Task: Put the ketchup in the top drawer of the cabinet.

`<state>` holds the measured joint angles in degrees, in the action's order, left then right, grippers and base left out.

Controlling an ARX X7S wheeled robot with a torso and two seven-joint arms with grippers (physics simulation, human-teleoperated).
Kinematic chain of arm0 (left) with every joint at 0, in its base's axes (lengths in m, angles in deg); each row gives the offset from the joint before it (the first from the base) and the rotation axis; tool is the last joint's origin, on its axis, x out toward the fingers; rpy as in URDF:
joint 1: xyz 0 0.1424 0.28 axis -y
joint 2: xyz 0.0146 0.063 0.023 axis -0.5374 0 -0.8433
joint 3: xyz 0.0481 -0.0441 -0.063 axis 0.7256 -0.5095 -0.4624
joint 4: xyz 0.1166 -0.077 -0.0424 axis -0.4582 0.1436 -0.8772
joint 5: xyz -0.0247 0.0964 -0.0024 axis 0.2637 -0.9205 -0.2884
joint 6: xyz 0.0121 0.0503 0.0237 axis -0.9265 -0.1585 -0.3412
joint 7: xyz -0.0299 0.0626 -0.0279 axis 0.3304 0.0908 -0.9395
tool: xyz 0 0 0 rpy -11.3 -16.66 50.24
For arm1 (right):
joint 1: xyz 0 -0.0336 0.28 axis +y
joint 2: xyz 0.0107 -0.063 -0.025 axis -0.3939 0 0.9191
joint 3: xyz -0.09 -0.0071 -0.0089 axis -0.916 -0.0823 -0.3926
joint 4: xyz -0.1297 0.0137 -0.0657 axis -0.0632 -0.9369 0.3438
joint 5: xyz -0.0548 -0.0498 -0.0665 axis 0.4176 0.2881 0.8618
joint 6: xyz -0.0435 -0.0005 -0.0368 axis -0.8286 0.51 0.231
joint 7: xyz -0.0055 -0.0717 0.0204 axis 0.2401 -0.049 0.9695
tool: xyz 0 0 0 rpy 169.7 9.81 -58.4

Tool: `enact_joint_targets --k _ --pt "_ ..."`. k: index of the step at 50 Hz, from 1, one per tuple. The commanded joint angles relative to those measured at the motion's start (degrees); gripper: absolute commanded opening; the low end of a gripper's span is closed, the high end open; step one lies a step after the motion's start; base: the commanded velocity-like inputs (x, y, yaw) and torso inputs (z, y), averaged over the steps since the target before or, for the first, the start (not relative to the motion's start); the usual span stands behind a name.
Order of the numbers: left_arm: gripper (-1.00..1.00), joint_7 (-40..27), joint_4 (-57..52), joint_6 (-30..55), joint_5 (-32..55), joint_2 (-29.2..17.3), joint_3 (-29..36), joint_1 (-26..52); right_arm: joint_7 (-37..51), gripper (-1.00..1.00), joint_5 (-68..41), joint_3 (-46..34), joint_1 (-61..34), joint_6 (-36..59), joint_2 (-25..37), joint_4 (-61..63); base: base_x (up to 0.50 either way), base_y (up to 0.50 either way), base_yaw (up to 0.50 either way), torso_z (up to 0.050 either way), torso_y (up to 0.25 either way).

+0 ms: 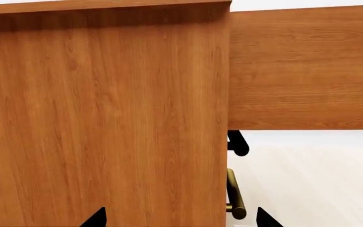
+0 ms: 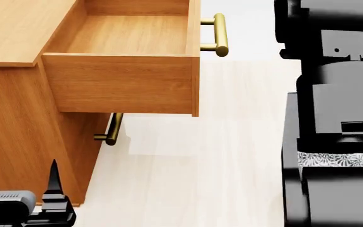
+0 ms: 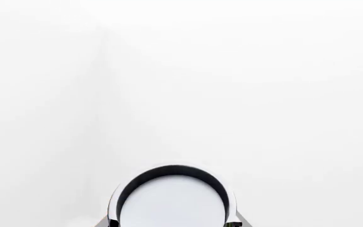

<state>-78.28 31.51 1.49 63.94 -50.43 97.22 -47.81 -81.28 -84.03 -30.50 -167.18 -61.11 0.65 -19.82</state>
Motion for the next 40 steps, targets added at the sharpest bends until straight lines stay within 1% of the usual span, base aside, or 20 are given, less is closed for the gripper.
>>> enact_joint_targets --k 1,7,11,21,26,30,31,33,36,37,40 --pt "1.0 -0.2 -0.4 -0.1 0.3 -0.1 0.1 -0.2 -3.1 -1.0 6.8 3.8 -4.2 0.1 -2.8 -7.0 0.0 0.0 0.0 0.0 0.0" --pt "1.0 -0.3 -0.6 -0.2 0.5 -0.3 -0.1 -0.5 -3.1 -1.0 10.6 5.1 -4.1 2.1 -3.8 -7.0 0.0 0.0 0.0 0.0 0.0" --pt "1.0 -0.4 -1.3 0.1 0.6 -0.5 0.0 -0.7 -3.3 -1.0 13.4 3.7 -4.5 4.8 -4.4 -7.0 0.0 0.0 0.0 0.0 0.0" --pt "1.0 -0.5 -1.5 0.4 0.7 -0.6 0.2 -0.4 -3.2 -1.0 11.7 4.0 -4.8 10.3 -5.3 -7.0 0.0 0.0 0.0 0.0 0.001" --pt "1.0 -0.4 -0.8 0.2 0.7 -0.6 0.4 -0.1 -2.8 -1.0 5.4 -1.1 -4.9 14.6 -5.4 -7.1 0.0 0.0 0.0 0.0 0.0" --pt "1.0 -0.4 -0.8 0.1 0.7 -0.6 0.4 -0.2 -4.0 -1.0 0.6 -6.7 -4.9 17.4 -5.4 -7.1 0.0 0.0 0.0 0.0 0.0" --pt "1.0 -0.4 -0.7 0.2 0.7 -0.6 0.5 -0.2 -4.0 -1.0 -0.7 -9.1 -4.8 18.8 -5.4 -7.0 0.0 0.0 0.0 0.0 0.0" --pt "1.0 -0.4 -0.3 -0.3 0.6 -0.6 0.5 -0.3 -5.5 -1.0 -4.3 -13.5 -4.6 19.0 -5.4 -7.0 0.0 0.0 0.0 0.0 0.0" --pt "1.0 -0.4 -0.3 -0.3 0.6 -0.6 0.5 -0.4 -7.6 -1.0 -7.7 -16.9 -4.5 18.6 -5.4 -7.0 0.0 0.0 0.0 0.0 0.0" --pt "1.0 -0.5 -0.4 -0.3 0.7 -0.6 0.5 -0.4 -10.1 -1.0 -9.7 -19.0 -4.6 17.3 -5.4 -7.0 0.0 0.0 0.0 0.0 0.0" --pt "1.0 -0.3 -0.1 -0.5 0.7 -0.6 0.6 -0.3 -11.6 -1.0 -13.9 -23.9 -4.7 16.7 -5.4 -7.0 0.0 0.0 0.0 0.0 0.0"
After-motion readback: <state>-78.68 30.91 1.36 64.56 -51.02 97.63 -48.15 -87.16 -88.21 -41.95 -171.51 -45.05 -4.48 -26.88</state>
